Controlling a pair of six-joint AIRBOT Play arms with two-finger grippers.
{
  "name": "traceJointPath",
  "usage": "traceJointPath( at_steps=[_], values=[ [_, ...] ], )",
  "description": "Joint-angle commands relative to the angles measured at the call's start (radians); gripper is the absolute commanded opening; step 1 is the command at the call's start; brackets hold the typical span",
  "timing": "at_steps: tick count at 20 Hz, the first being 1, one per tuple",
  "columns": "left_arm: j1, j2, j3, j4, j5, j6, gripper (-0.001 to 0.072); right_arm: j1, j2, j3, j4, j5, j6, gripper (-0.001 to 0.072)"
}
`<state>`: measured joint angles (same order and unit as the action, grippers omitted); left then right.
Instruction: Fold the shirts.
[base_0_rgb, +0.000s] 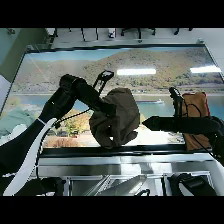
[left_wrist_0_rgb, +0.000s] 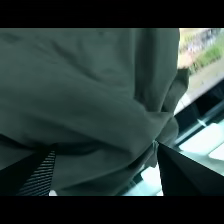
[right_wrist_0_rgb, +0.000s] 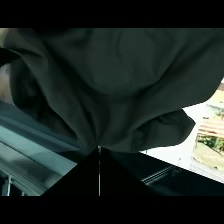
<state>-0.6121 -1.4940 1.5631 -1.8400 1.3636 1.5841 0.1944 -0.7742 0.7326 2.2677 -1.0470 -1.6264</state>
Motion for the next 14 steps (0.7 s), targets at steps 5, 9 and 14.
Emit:
traceJointPath(
  at_steps=[5, 9, 14],
  values=[
    [0.203, 0.167, -0.016, -0.064, 0.272, 0.023, 0.0671, -0.109, 0.001, 0.060, 0.061, -0.075, 0.047, 0.0371],
    [0.316, 0.447, -0.531, -0.131, 0.075, 0.022, 0.0671, -0.256, -0.045, 0.062, -0.034, -0.159, 0.036, 0.0371],
    [0.227, 0.576, -1.088, -0.442, -0.398, 0.092, 0.0671, -0.196, -0.225, -0.021, -0.025, -0.156, -0.006, 0.0371]
  ],
)
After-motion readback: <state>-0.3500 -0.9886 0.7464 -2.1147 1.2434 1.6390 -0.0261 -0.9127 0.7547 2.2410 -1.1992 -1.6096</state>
